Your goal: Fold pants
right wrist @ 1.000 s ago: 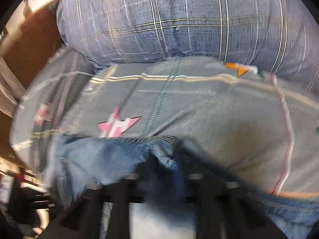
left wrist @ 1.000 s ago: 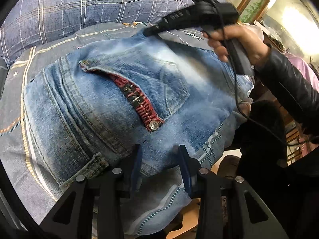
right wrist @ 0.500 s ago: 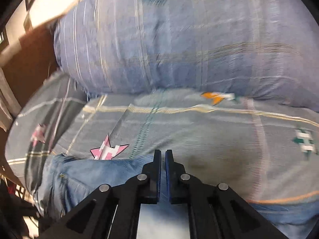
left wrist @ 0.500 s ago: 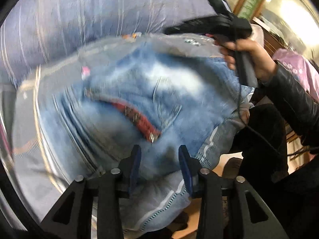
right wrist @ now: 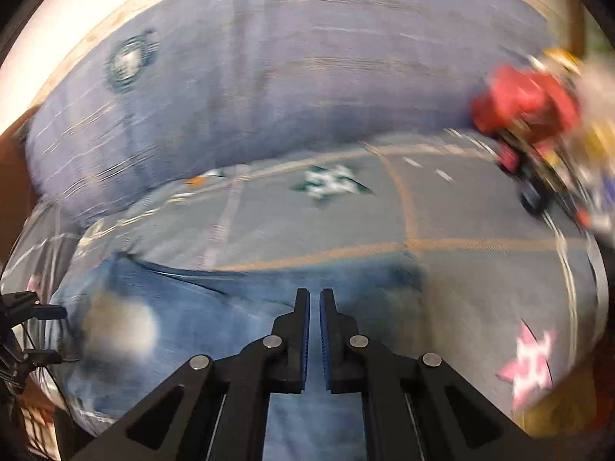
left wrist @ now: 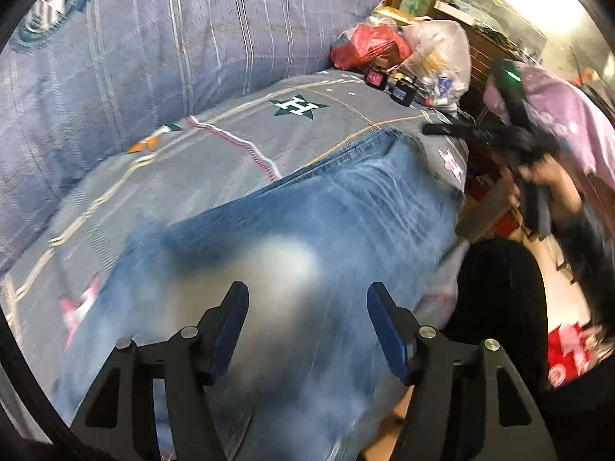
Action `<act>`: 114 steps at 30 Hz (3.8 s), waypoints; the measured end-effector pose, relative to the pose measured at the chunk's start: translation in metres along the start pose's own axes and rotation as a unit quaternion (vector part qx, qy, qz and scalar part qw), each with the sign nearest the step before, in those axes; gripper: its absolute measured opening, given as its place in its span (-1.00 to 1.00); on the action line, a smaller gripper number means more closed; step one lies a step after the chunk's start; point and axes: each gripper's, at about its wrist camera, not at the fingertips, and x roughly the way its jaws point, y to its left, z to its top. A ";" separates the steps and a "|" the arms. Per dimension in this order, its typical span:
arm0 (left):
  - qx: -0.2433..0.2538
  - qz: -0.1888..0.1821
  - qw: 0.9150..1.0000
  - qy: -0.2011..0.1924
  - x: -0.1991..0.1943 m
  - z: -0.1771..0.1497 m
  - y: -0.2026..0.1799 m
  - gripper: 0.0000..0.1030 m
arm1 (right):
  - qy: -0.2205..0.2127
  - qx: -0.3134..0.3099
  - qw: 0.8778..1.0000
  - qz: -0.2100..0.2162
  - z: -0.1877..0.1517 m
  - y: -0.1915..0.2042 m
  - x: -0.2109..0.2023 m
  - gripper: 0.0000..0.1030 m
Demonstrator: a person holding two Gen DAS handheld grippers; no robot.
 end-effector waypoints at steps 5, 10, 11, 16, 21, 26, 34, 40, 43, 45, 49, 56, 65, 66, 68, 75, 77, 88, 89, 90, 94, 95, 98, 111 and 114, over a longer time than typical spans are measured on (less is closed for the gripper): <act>-0.026 -0.010 0.999 0.016 0.034 0.024 -0.009 0.26 | -0.032 0.086 0.988 0.122 -0.017 -0.045 -0.006 0.76; -0.002 -0.011 1.000 0.021 0.044 0.025 -0.029 0.26 | -0.045 0.137 0.966 0.215 -0.023 -0.060 0.009 1.00; 0.002 -0.008 1.000 0.025 0.046 0.026 -0.029 0.26 | -0.044 0.134 0.969 0.201 -0.022 -0.059 0.013 1.00; 0.015 0.021 0.999 0.029 0.054 0.040 -0.022 0.26 | -0.022 0.140 0.975 0.170 -0.012 -0.070 0.021 1.00; 0.053 0.052 0.997 0.034 0.066 0.063 -0.008 0.26 | 0.008 0.153 0.978 0.144 -0.005 -0.087 0.031 1.00; 0.077 0.083 0.991 0.072 0.096 0.070 0.003 -0.02 | 0.050 0.147 0.980 0.125 0.000 -0.089 0.058 0.33; 0.055 0.124 0.990 0.045 0.102 0.051 0.013 -1.00 | -0.002 0.087 0.993 0.074 0.008 -0.073 0.039 -0.74; -0.010 0.141 0.990 0.024 0.098 0.062 0.035 -1.00 | -0.064 0.075 0.993 0.059 0.034 -0.071 0.021 -0.75; -0.014 0.159 0.986 0.037 0.112 0.059 0.037 -1.00 | -0.020 0.085 0.995 0.037 0.028 -0.080 0.057 -0.66; -0.018 0.163 0.986 0.029 0.110 0.058 0.035 -1.00 | 0.012 0.093 0.996 0.012 0.019 -0.087 0.078 -0.07; -0.006 0.172 0.985 0.010 0.088 0.053 0.027 -1.00 | -0.015 0.114 0.993 -0.010 0.009 -0.101 0.064 0.63; -0.007 0.089 0.996 -0.024 0.044 0.027 -0.003 -1.00 | -0.024 0.070 0.997 0.037 -0.008 -0.073 0.001 0.62; -0.059 0.085 0.994 0.021 0.068 -0.001 0.008 -1.00 | 0.111 0.010 0.993 0.032 -0.038 -0.037 0.048 0.52; -0.056 0.088 0.994 0.013 0.063 0.000 0.011 -1.00 | 0.100 0.009 0.994 0.033 -0.035 -0.034 0.040 0.52; -0.056 0.108 0.993 0.002 0.054 0.005 0.020 -1.00 | 0.070 0.008 0.996 0.053 -0.028 -0.027 0.022 0.52; -0.134 0.161 0.978 0.021 0.077 0.016 0.083 -0.96 | 0.090 -0.023 0.996 0.012 0.000 -0.009 0.060 0.52; -0.153 0.155 0.976 0.014 0.078 0.019 0.092 -0.96 | 0.106 -0.044 0.993 -0.031 0.001 -0.009 0.088 0.62; -0.166 0.137 0.976 -0.026 0.024 0.004 0.096 -0.90 | 0.050 -0.018 0.998 -0.029 0.012 0.018 0.056 0.63; -0.162 0.139 0.976 -0.035 0.014 -0.003 0.093 -0.85 | 0.044 -0.018 0.999 -0.010 0.011 0.028 0.048 0.63; -0.158 0.140 0.977 -0.042 0.002 -0.013 0.091 -0.76 | 0.041 -0.025 0.999 0.006 0.008 0.040 0.041 0.63; -0.160 0.174 0.969 -0.068 -0.037 -0.061 0.087 -0.28 | 0.045 -0.094 0.992 0.065 -0.010 0.115 0.038 0.63; -0.166 0.182 0.966 -0.073 -0.042 -0.072 0.086 -0.17 | 0.051 -0.109 0.989 0.080 -0.016 0.134 0.042 0.63; -0.188 0.204 0.957 -0.082 -0.053 -0.113 0.088 -0.06 | 0.065 -0.143 0.981 0.112 -0.035 0.181 0.060 0.63; -0.221 0.209 0.948 -0.095 -0.069 -0.128 0.095 0.11 | 0.052 -0.163 0.982 0.085 -0.056 0.244 0.075 0.79; -0.231 0.219 0.943 -0.097 -0.071 -0.139 0.098 0.14 | 0.046 -0.194 0.978 0.056 -0.071 0.258 0.065 0.79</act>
